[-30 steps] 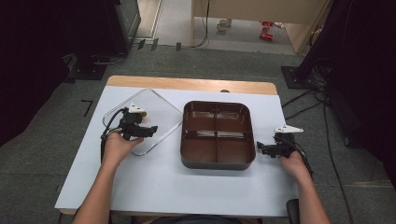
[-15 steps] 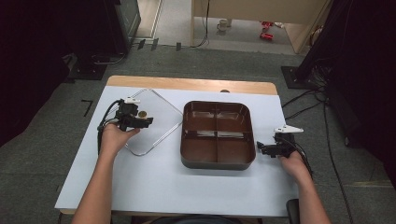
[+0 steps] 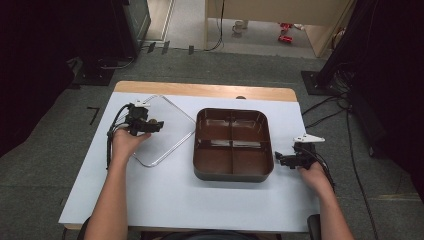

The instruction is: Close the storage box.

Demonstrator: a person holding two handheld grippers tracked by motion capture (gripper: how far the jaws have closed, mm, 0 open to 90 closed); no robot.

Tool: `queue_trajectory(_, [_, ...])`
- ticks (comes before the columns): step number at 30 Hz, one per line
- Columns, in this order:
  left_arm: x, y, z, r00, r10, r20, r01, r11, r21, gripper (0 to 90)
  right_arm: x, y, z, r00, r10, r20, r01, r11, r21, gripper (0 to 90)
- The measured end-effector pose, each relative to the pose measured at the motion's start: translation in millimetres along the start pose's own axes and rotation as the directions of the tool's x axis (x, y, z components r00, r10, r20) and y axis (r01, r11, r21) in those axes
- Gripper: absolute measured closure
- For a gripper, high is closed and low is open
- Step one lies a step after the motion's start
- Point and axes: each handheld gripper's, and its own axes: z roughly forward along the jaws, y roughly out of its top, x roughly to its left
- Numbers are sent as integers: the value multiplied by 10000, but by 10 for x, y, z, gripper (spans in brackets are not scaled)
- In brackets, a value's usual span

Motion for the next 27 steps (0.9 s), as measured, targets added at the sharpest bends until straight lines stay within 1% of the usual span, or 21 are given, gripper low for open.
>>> queue_trajectory(2, [4,-4,15,10000,-7,-48,7,10000,-46,266,1,0,-1,10000,-6,5,6,10000,5,43])
queue_trajectory(3, [25,-18,42,9998,-35,-207,34,10000,-52,307,2,0,-2,10000,-33,20,33,10000,-4,43])
queue_trajectory(4, [36,-24,54,9996,-82,-262,83,10000,10,310,2,-1,-2,10000,-38,25,38,10000,-8,43])
queue_trajectory(8, [89,-62,97,9996,-200,-213,203,9997,147,318,1,-1,-2,10000,-27,20,27,10000,-3,43])
queue_trajectory(12, [104,-78,120,9995,-242,-221,245,9996,132,359,2,-1,-2,10000,-30,28,30,10000,-7,43])
queue_trajectory(14, [97,-86,145,9991,-120,-411,124,9999,89,373,5,-1,-3,10000,-38,43,38,10000,-16,43])
queue_trajectory(16, [93,-88,153,9988,-76,-477,81,9999,102,412,9,-2,-4,9999,-62,82,62,10000,-37,43])
queue_trajectory(17, [92,-93,165,9985,13,-541,-7,9999,124,414,12,-3,-5,9999,-59,95,60,10000,-50,43])
queue_trajectory(19, [95,-98,172,9986,30,-536,-22,9999,154,417,14,-4,-5,9999,-67,105,68,10000,-55,43])
queue_trajectory(22, [105,-108,186,9986,-18,-519,26,9999,151,448,16,-4,-6,9999,-78,114,79,9999,-62,43])
queue_trajectory(23, [120,-114,193,9987,-81,-505,90,9998,177,448,16,-4,-6,9999,-76,113,76,10000,-62,43])
queue_trajectory(24, [133,-121,203,9990,-215,-388,220,9997,116,464,16,-4,-6,9999,-81,116,82,9999,-65,44])
queue_trajectory(25, [136,-123,205,9991,-251,-344,255,9996,120,471,16,-4,-6,9999,-79,115,80,9999,-65,43])
queue_trajectory(27, [130,-127,210,9993,-219,-290,221,9997,47,481,16,-4,-6,9999,-72,115,73,10000,-61,43])
